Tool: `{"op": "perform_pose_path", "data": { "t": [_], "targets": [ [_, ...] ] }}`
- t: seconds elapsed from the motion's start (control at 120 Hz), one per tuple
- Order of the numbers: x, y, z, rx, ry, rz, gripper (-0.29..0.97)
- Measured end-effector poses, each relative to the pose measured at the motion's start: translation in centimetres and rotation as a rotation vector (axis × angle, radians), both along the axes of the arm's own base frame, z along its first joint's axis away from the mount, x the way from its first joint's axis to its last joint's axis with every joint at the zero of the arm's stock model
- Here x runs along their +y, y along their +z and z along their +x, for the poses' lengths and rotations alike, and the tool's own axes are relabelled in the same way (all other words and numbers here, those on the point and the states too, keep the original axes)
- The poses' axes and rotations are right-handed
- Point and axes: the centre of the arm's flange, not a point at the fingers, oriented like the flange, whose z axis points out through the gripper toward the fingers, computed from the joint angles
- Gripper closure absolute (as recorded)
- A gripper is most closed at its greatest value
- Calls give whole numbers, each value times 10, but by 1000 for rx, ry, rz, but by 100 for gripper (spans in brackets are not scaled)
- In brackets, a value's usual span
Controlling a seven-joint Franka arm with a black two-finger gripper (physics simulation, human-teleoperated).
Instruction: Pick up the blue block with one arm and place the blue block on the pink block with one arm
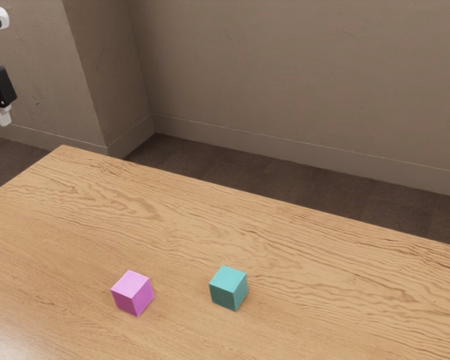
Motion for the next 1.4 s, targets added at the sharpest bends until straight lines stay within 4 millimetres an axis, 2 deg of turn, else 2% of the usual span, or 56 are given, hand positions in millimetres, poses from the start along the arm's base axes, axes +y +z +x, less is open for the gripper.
{"op": "perform_pose_path", "data": {
  "t": [0.142,0.183,0.208,0.242,0.258,0.275,0.292,0.317,0.342,0.367,0.392,0.417,0.475,0.567,0.625,0.692,0.742,0.883,0.925,1.0,1.058,1.233,1.3,1.4],
  "targets": [
    [1,0,0,1,1,-3,0],
    [9,-2,-2,0,14,-18,0],
    [10,9,-3,-22,15,-17,0],
    [-14,75,-11,-147,-19,17,0],
    [-36,105,-16,-207,-55,35,0],
    [-67,130,-18,-255,-106,51,0],
    [-105,144,-17,-280,-168,57,0],
    [-158,149,-10,-283,-253,59,0],
    [-212,137,5,-249,-335,61,0],
    [-263,111,28,-187,-410,63,0],
    [-302,87,43,-136,-466,59,0],
    [-331,62,54,-90,-505,55,0],
    [-373,9,64,-13,-551,50,0],
    [-406,-67,64,53,-564,50,0],
    [-417,-108,65,73,-547,37,0],
    [-419,-139,70,65,-505,26,0],
    [-422,-162,81,50,-466,28,0],
    [-428,-199,118,-8,-363,7,0],
    [-416,-210,133,-13,-303,-15,0],
    [-377,-227,162,-29,-182,-37,0],
    [-356,-249,173,-44,-121,-43,0],
    [-349,-333,181,-80,-6,-129,0],
    [-343,-349,187,-114,39,-159,0],
    [-342,-354,194,-175,67,-190,0]
  ]
}}
